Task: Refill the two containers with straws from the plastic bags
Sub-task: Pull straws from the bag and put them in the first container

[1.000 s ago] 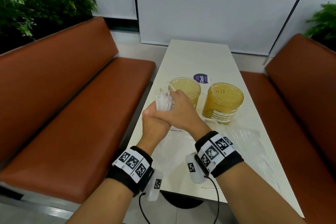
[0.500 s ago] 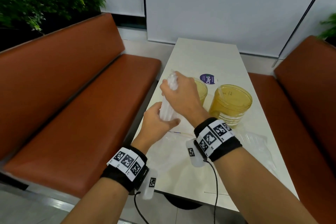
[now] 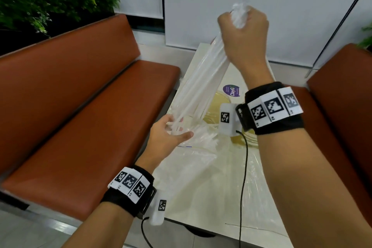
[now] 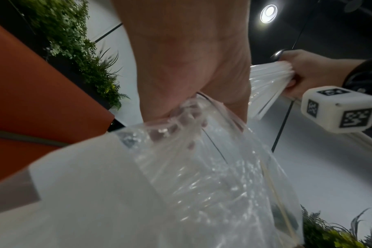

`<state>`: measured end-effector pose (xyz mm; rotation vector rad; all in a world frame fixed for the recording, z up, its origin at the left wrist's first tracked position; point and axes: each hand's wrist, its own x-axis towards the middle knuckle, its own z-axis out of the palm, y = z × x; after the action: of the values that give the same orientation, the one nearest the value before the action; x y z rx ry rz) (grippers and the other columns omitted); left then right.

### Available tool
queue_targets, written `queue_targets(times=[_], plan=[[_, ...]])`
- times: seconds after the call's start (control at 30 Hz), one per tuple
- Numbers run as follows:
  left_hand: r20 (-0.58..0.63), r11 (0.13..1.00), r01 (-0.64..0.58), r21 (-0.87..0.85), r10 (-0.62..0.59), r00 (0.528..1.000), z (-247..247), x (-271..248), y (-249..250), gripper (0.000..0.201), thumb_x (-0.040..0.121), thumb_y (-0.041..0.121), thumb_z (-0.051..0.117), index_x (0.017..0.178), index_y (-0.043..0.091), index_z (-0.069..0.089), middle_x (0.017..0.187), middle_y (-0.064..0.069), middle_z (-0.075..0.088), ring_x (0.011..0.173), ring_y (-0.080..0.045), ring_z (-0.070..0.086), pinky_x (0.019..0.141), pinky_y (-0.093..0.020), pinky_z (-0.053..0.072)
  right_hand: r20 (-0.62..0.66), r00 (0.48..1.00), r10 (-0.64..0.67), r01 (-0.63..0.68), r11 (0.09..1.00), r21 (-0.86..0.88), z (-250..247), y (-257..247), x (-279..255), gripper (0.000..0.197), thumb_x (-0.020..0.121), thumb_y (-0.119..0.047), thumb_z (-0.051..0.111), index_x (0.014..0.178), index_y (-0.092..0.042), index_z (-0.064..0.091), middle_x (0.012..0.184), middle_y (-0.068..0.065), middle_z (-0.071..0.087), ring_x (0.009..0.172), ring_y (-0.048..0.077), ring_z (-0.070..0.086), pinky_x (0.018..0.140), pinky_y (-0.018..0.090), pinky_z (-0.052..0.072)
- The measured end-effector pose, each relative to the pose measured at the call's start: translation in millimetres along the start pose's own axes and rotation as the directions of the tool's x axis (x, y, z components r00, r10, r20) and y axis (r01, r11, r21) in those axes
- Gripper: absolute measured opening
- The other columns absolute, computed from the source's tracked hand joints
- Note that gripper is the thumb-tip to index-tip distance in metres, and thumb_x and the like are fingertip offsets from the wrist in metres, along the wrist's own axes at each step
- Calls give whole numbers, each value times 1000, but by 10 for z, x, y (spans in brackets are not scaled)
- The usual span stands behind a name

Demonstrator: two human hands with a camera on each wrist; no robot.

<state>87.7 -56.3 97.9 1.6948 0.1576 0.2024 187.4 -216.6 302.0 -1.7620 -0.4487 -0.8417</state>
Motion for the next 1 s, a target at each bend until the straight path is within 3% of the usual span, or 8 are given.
queue_targets(times=[0.23,0.33,0.4,0.57,0.67,0.77,0.9,1.0], plan=[[-13,999,-23,-22,22,1000,-95,39,-13,45,73,16,90,111,24,70,117,12,70,101,-16,71,89,-30,56,-277,957,-82,57,993,-99,-180,322,382,31,84,-20,57,63,-28,36,47,-16,36,42,2,40,57,13,32],[-20,999,-42,-33,42,999,-124,47,-10,44,74,14,89,112,22,69,118,10,70,99,-14,73,89,-26,55,-282,955,-90,26,974,-223,-61,610,350,21,88,-21,56,71,-21,43,52,-16,37,44,1,45,56,3,32],[-25,998,-47,-39,46,999,-139,59,-5,43,75,13,88,113,20,69,119,9,70,99,-14,73,88,-24,53,-242,967,-82,0,948,-320,35,811,308,16,88,-27,53,77,-16,48,57,-12,42,46,7,41,59,4,32],[-18,999,-43,-21,43,999,-132,87,8,39,78,13,86,112,20,69,121,11,70,99,-11,73,85,-19,50,-130,991,-18,-42,895,-443,254,1215,118,25,89,-29,53,87,-5,59,63,4,53,55,23,49,53,30,36],[-19,999,-40,-36,40,999,-127,80,14,37,78,14,86,110,20,70,121,10,70,99,-12,73,86,-21,52,-42,999,24,-42,867,-496,337,1397,-29,26,91,-27,55,93,-2,61,65,10,55,56,28,50,54,30,34],[-26,998,-41,-40,40,999,-126,75,18,33,80,14,85,109,20,70,120,8,71,99,-12,73,88,-24,53,41,997,69,-39,864,-502,390,1533,-178,25,91,-26,56,93,-2,60,70,17,62,60,35,59,53,33,43],[-38,998,-39,-47,38,999,-125,69,29,30,81,13,83,107,20,71,117,4,73,98,-12,73,95,-35,56,149,958,244,-136,847,-513,415,1681,-397,39,94,-40,59,111,-4,59,87,20,67,79,39,65,64,35,50],[-35,998,-33,-54,31,999,-125,47,36,29,82,13,82,108,20,71,118,4,73,100,-9,72,97,-37,55,228,872,433,-234,778,-583,396,1799,-531,59,89,-54,66,122,-6,57,106,18,66,96,34,65,73,35,49]])
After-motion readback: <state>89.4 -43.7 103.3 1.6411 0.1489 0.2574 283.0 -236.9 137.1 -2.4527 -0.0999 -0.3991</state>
